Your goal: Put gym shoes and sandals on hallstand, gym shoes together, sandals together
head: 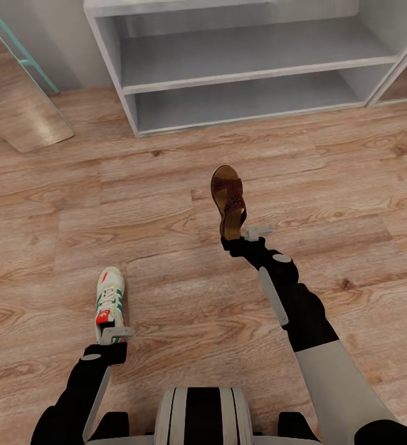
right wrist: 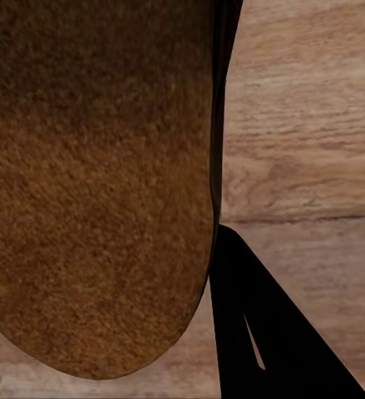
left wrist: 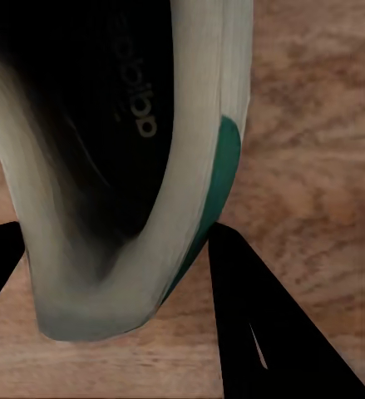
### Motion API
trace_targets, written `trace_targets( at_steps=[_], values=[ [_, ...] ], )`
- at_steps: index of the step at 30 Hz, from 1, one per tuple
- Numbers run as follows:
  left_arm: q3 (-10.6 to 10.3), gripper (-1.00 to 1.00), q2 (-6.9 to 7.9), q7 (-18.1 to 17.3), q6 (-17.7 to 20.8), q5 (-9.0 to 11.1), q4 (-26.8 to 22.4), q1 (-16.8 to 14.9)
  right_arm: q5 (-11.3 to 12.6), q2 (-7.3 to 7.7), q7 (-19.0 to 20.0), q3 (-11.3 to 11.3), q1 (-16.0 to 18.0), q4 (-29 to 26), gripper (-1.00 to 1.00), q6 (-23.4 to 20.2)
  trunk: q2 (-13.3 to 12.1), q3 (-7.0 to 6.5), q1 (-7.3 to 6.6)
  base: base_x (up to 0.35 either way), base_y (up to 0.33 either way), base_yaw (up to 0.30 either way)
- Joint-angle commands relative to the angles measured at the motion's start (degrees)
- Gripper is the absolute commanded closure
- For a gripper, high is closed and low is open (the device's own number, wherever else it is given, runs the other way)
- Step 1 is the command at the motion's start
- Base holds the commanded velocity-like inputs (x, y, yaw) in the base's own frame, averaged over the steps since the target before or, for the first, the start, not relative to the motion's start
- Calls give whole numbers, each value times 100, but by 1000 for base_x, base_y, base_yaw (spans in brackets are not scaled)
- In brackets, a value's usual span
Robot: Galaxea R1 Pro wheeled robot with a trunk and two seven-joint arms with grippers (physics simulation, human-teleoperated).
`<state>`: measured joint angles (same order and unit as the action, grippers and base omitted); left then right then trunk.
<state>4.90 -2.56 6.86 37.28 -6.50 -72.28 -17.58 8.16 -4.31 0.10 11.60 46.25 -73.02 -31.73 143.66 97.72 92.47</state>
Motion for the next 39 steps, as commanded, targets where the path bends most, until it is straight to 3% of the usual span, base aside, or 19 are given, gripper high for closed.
trace_targets(
  at_steps=[1, 8, 31, 39],
  values=[
    [1, 100, -1, -20, 4, -12, -3, -27, 19, 0, -19, 0, -1, 0, 100, 0, -2, -23, -2, 0, 0, 0],
    [12, 100, -7, -34, 67, 6, -13, -325, 19, 0, -19, 1, -1, 6, 100, 0, -11, -178, -20, 0, 0, 0],
    [2, 100, -2, -28, 95, 1, -9, -352, 69, 0, -2, 4, -2, 94, 100, 9, -42, -687, -80, 0, 0, 0],
    [15, 100, -6, -38, 95, 13, 11, -360, 44, 0, -2, 9, -1, 145, 100, 10, -363, -831, -256, 0, 0, 0]
  ],
)
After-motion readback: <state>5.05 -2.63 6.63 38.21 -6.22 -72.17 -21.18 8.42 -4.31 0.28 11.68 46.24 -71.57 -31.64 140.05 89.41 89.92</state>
